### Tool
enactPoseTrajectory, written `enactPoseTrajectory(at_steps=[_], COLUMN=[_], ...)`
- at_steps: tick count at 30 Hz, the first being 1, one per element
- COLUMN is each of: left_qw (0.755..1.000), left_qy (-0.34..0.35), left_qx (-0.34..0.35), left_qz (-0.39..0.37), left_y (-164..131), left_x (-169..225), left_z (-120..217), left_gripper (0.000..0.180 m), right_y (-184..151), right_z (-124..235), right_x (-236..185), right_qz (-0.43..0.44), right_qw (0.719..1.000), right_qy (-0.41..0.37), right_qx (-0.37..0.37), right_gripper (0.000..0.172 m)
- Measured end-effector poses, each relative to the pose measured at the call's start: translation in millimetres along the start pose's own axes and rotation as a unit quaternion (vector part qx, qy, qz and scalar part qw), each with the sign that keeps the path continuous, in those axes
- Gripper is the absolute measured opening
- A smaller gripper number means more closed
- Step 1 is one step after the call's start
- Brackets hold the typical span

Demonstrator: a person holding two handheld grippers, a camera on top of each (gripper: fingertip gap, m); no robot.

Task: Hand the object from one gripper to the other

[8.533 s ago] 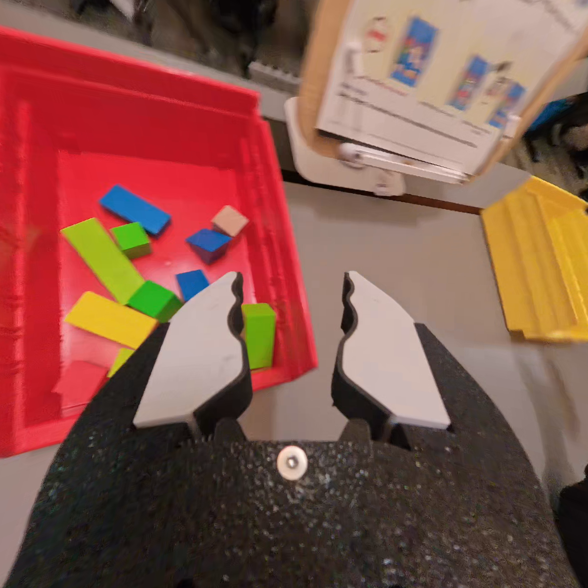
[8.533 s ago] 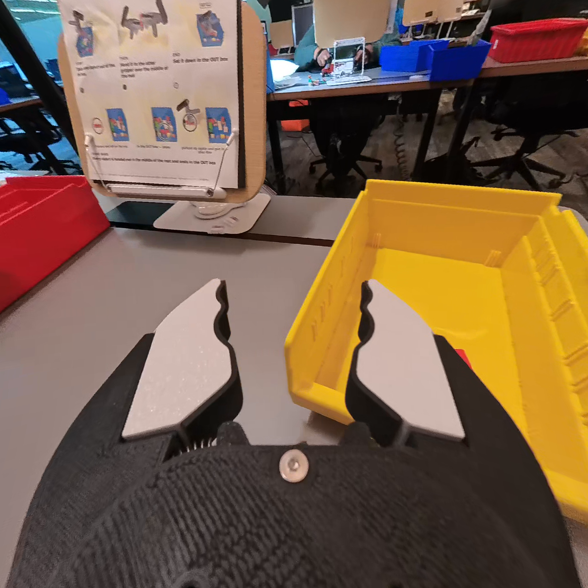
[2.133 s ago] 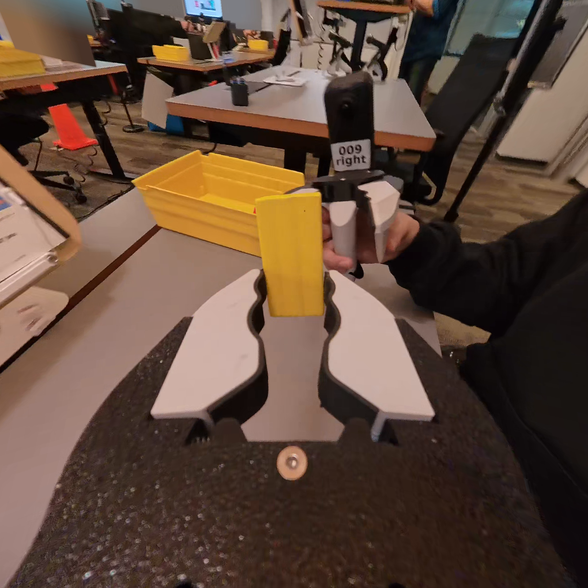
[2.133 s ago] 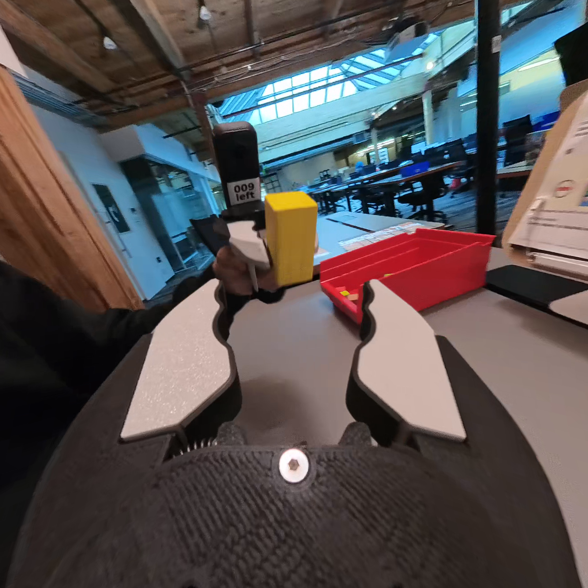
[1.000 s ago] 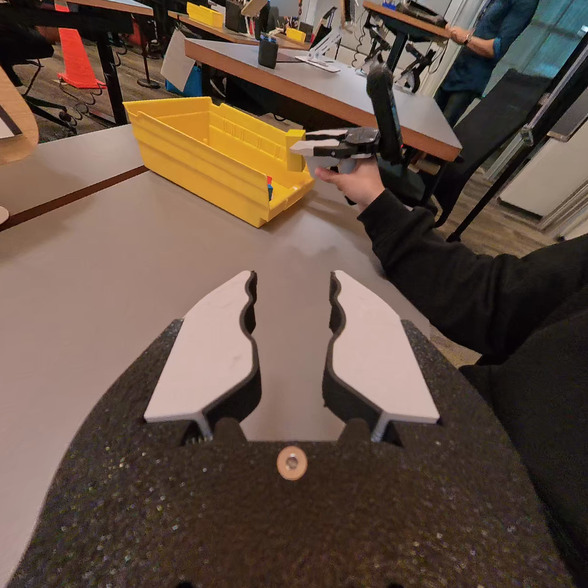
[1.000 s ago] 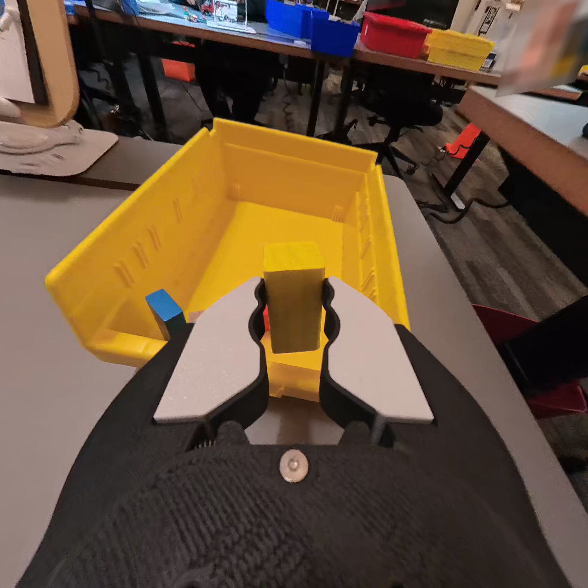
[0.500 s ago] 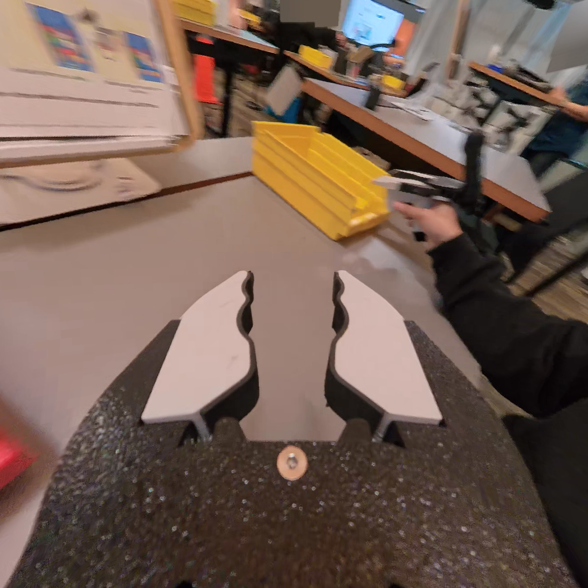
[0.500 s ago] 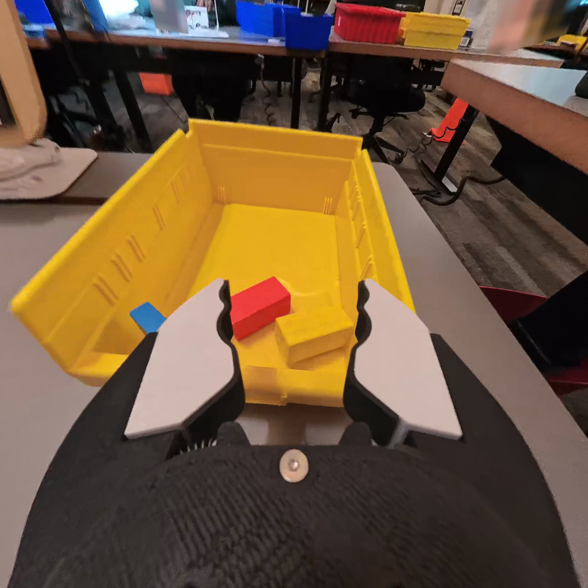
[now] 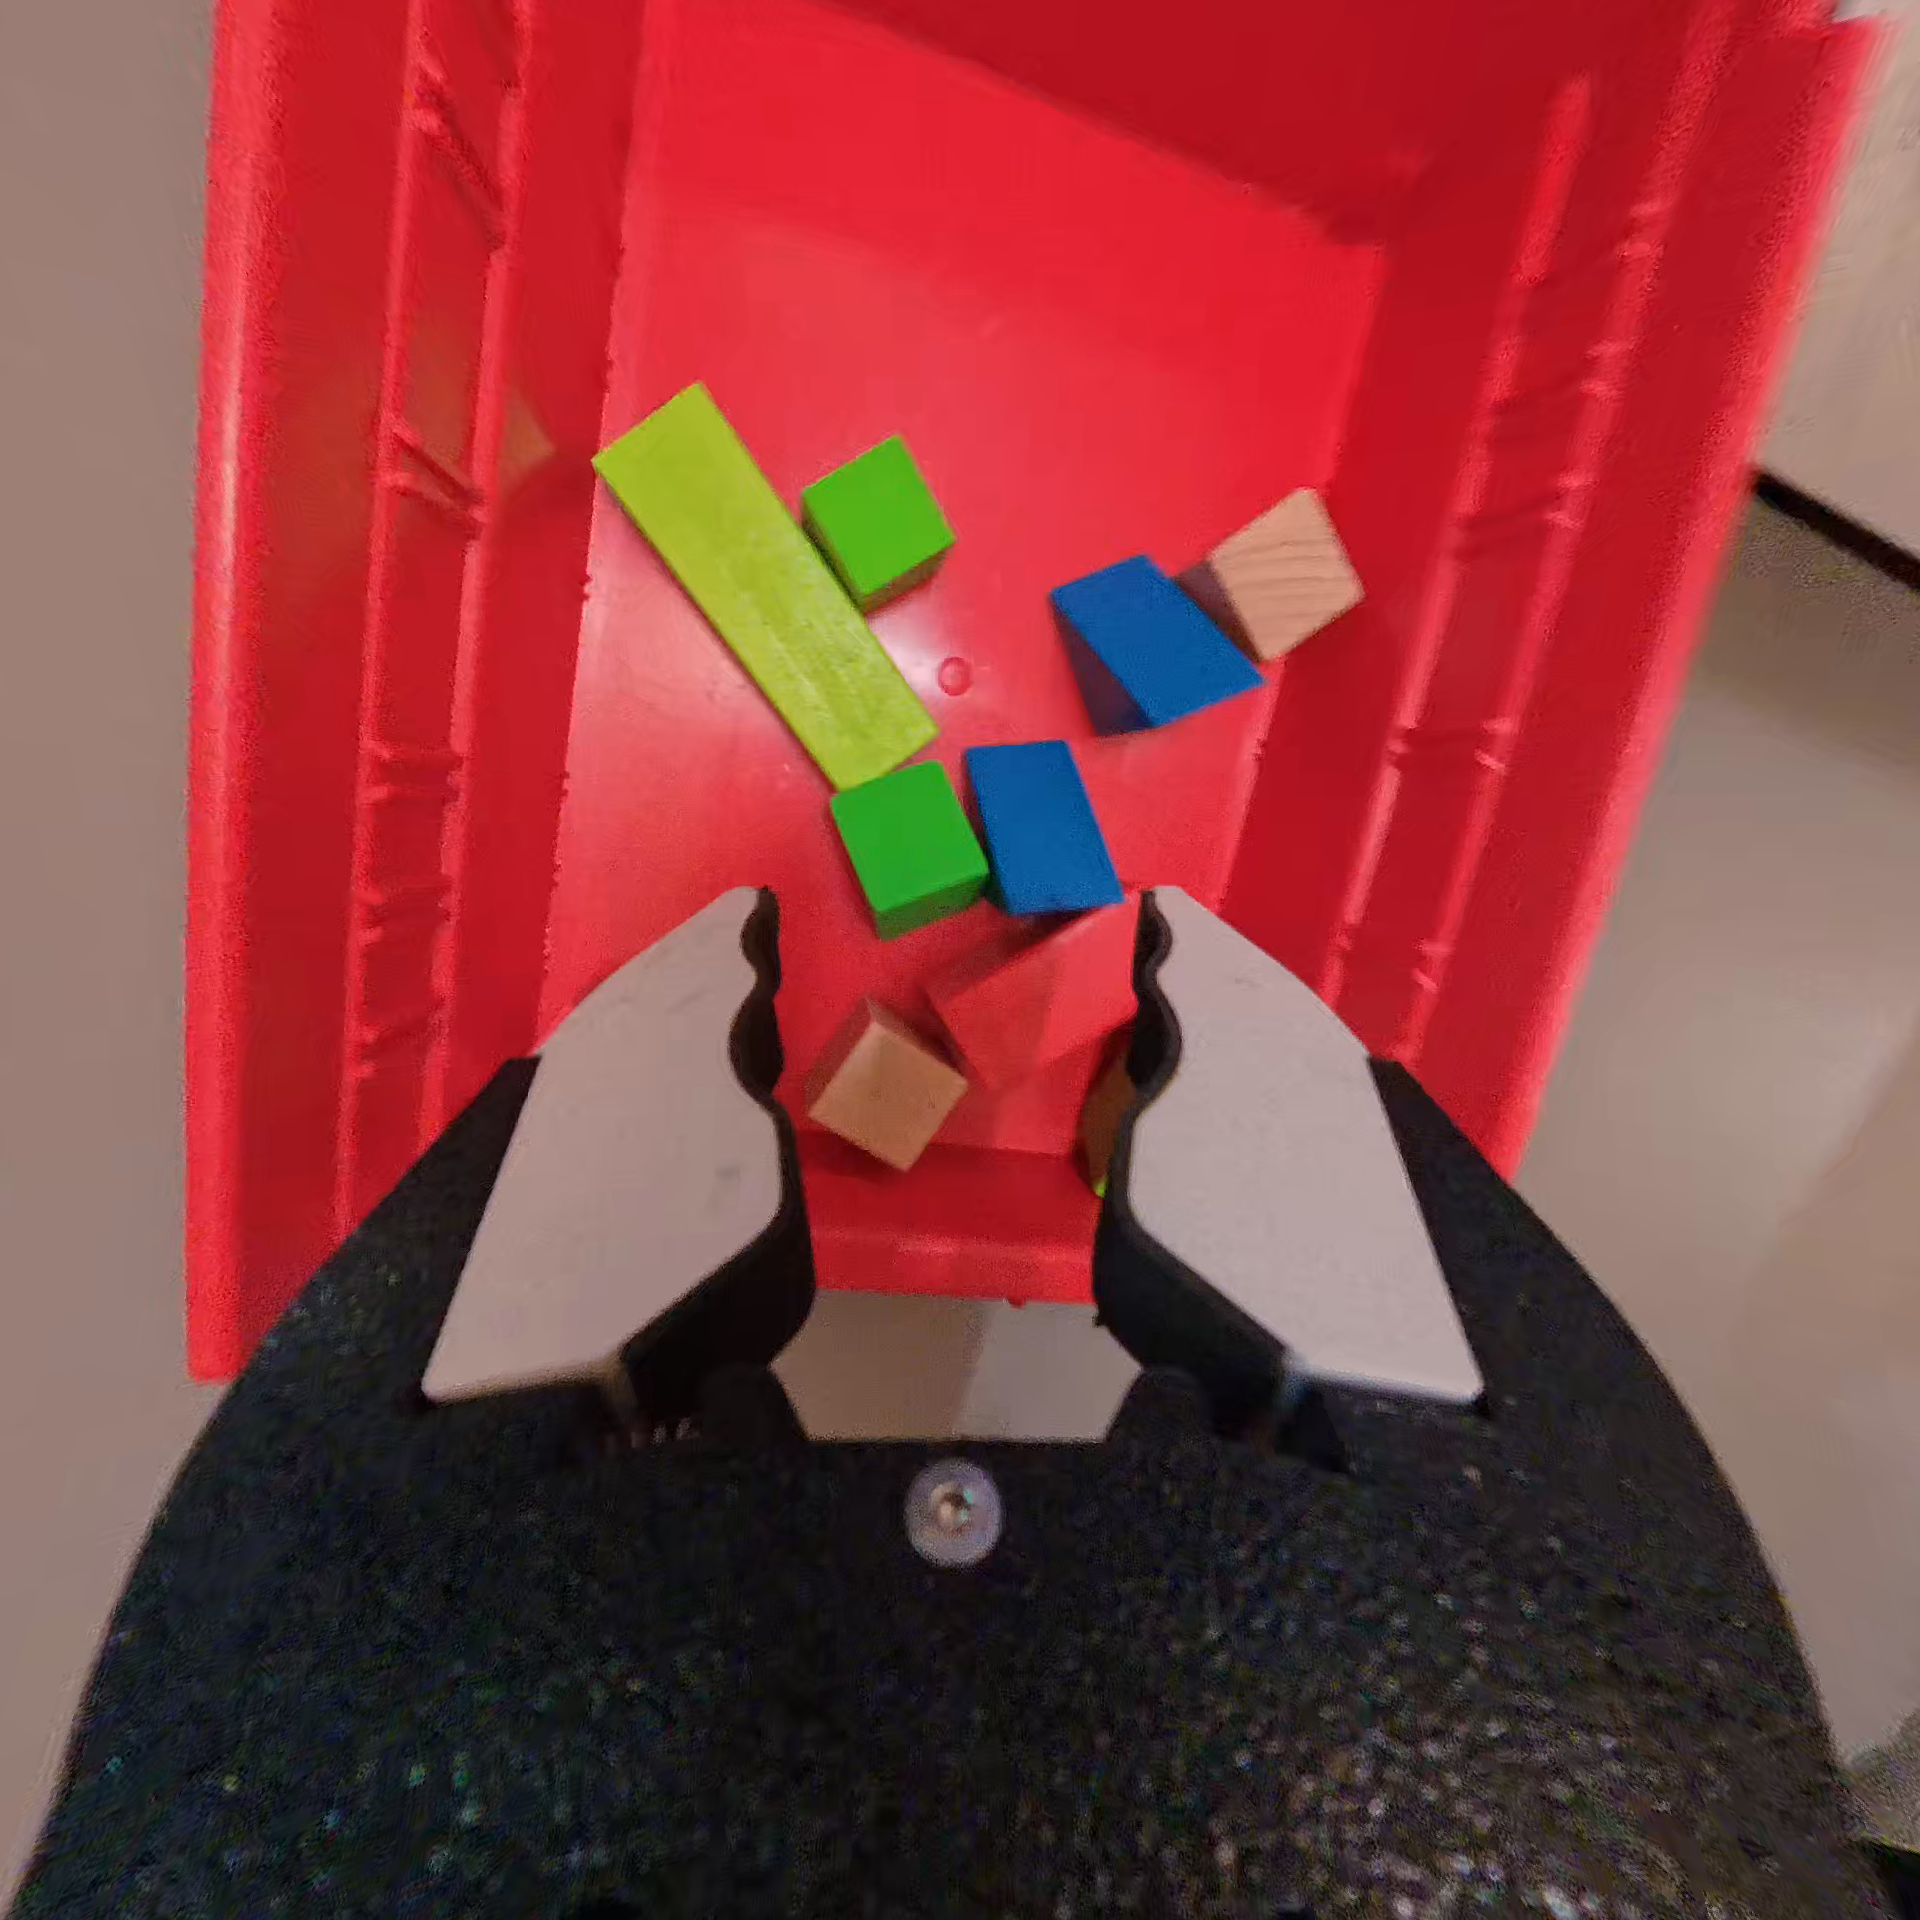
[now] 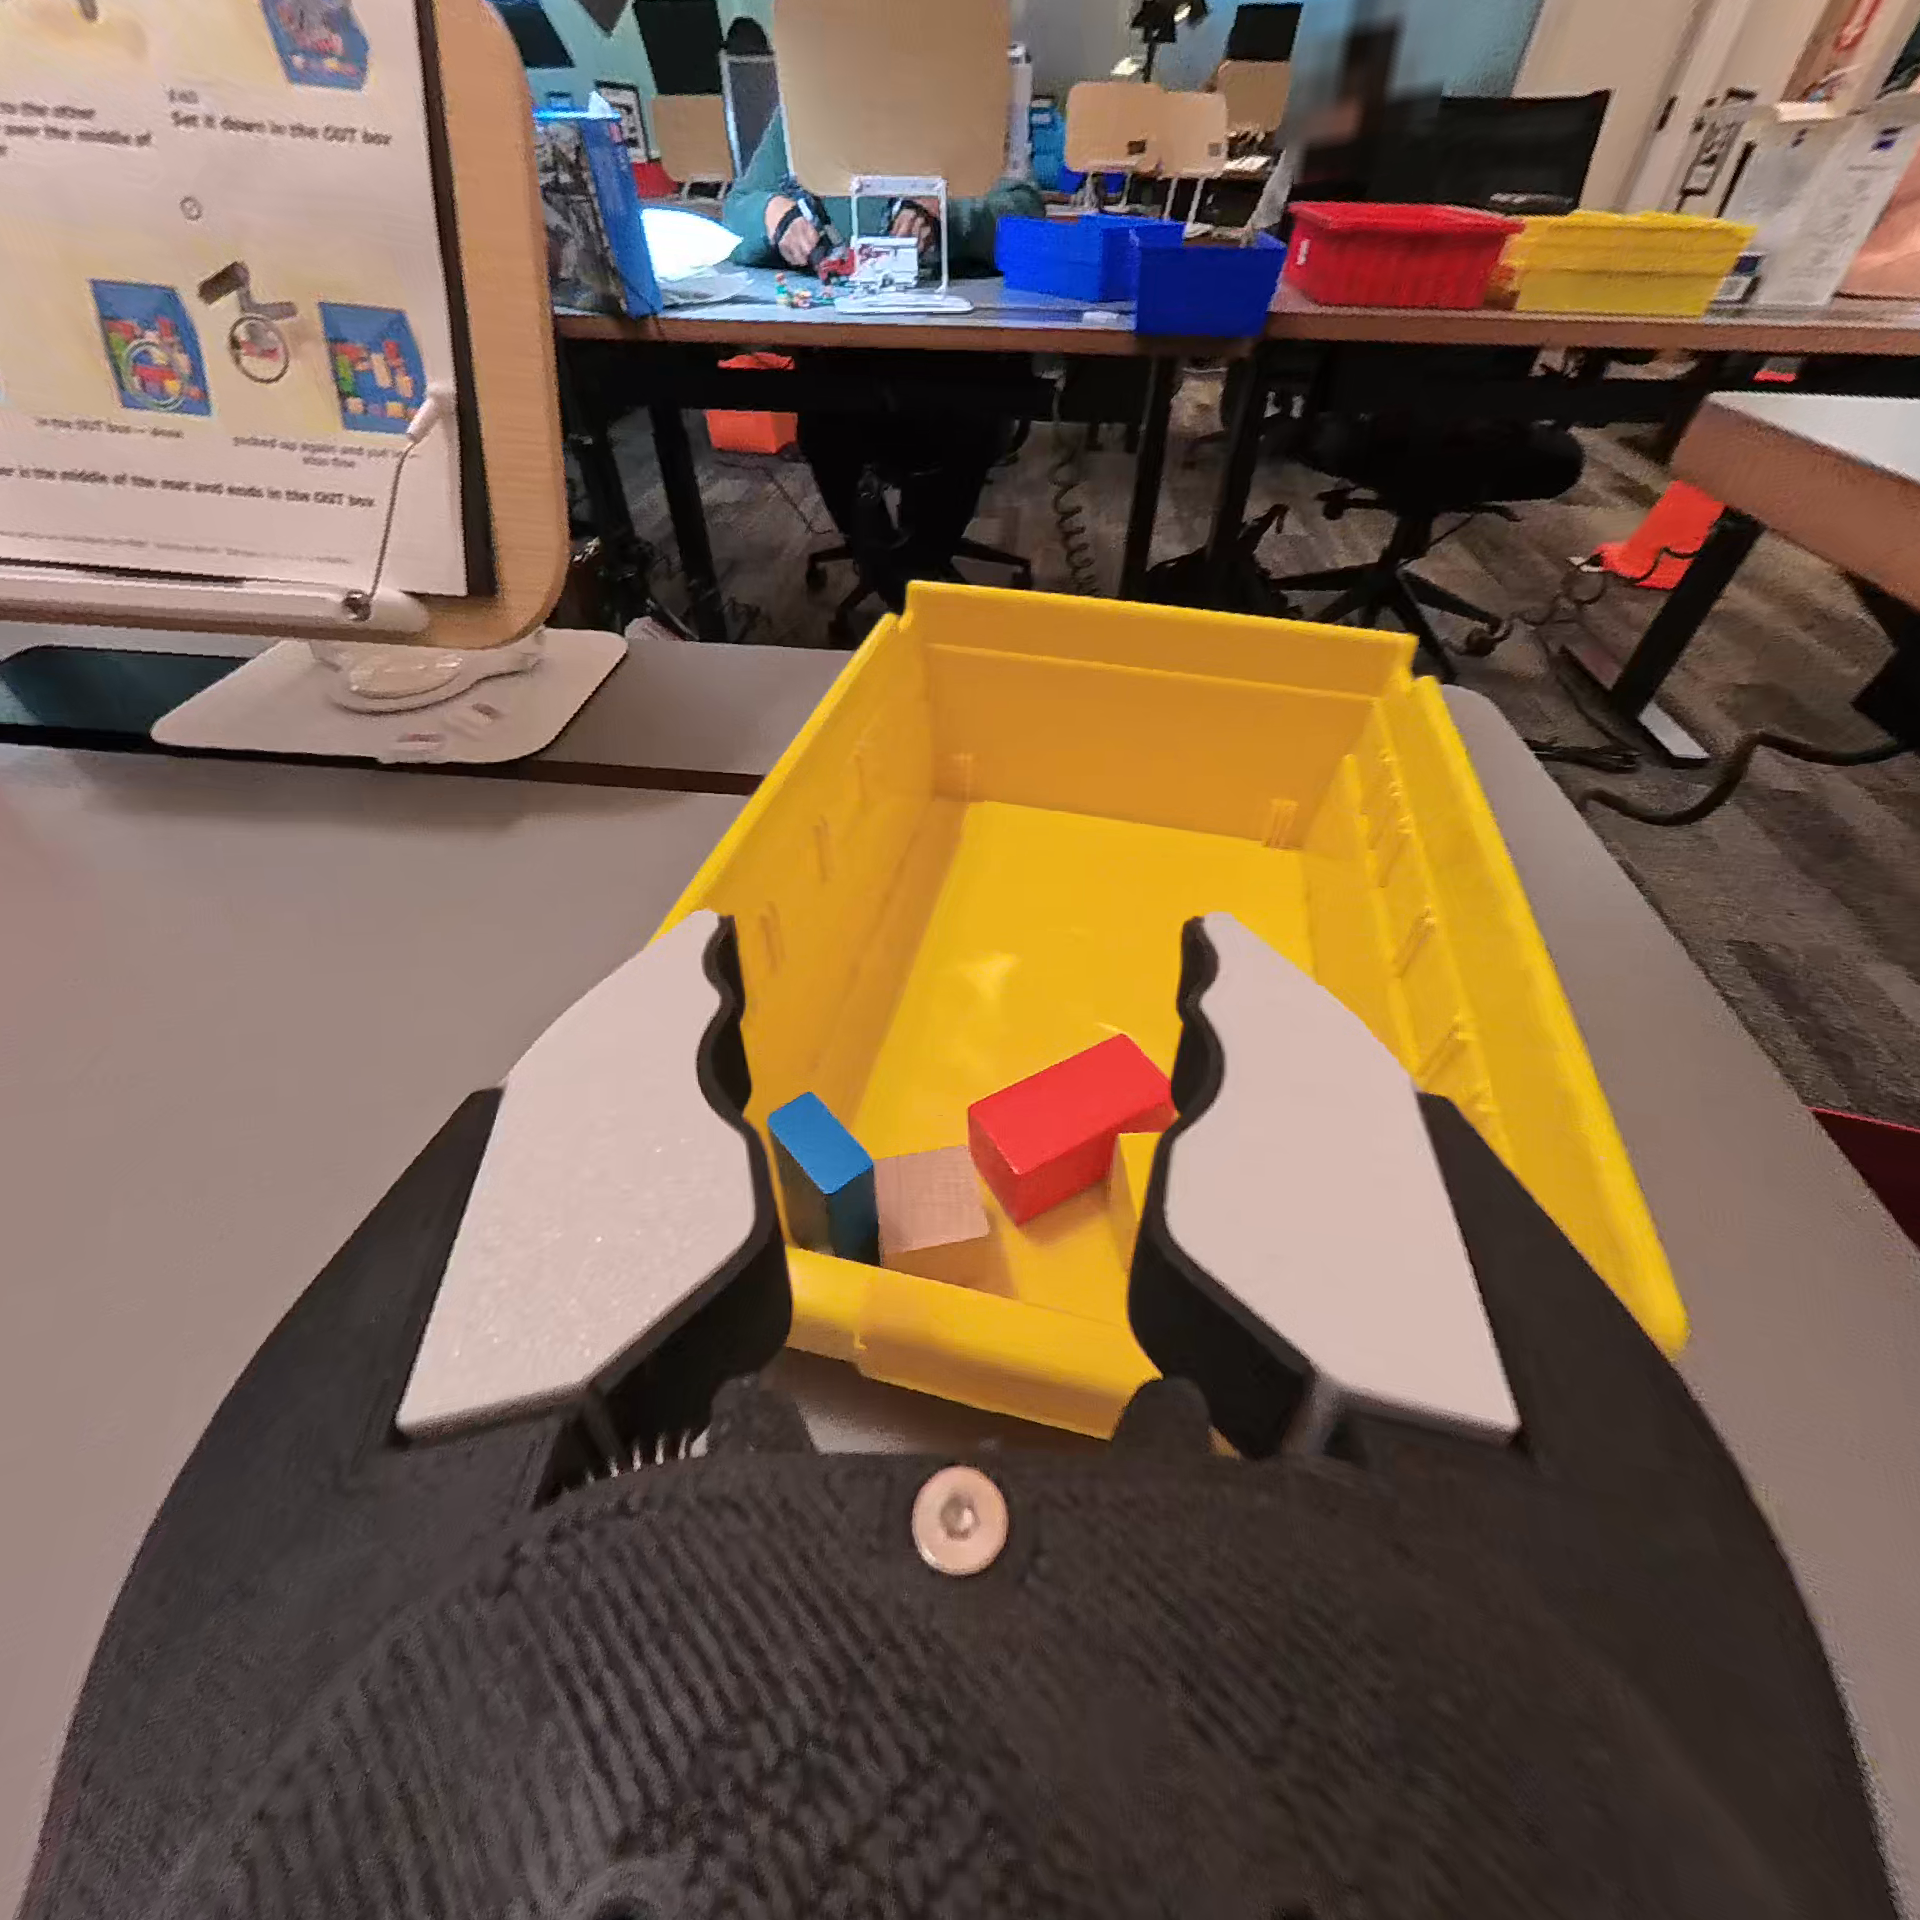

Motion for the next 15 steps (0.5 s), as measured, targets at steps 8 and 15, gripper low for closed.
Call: enactPoseTrajectory(at_steps=[8,15], left_qw=[0.988,0.977], left_qy=[0.064,0.084], left_qx=[-0.091,-0.118], left_qz=[0.104,0.159], left_y=[24.0,19.5], left_x=[-5.6,-11.1], left_z=[-54.9,-79.7], left_gripper=[0.060,0.057], right_y=[-3.1,-4.6], right_z=[-4.9,-5.1], right_x=[-1.9,1.5], right_qz=[-0.002,-0.029], right_qw=[1.000,0.999], right_qy=[0.022,0.032], right_qx=[-0.016,0.002], right_gripper=[0.080,0.080])
Point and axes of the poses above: each gripper's, where its closed fingertips meet, z back along the fingers, y out of its top, x = y × z across the jaws, the point moved 10 cm from there along z, back along the fingers, and after that the axes turned 3 degrees about y, right-handed, at the moved point
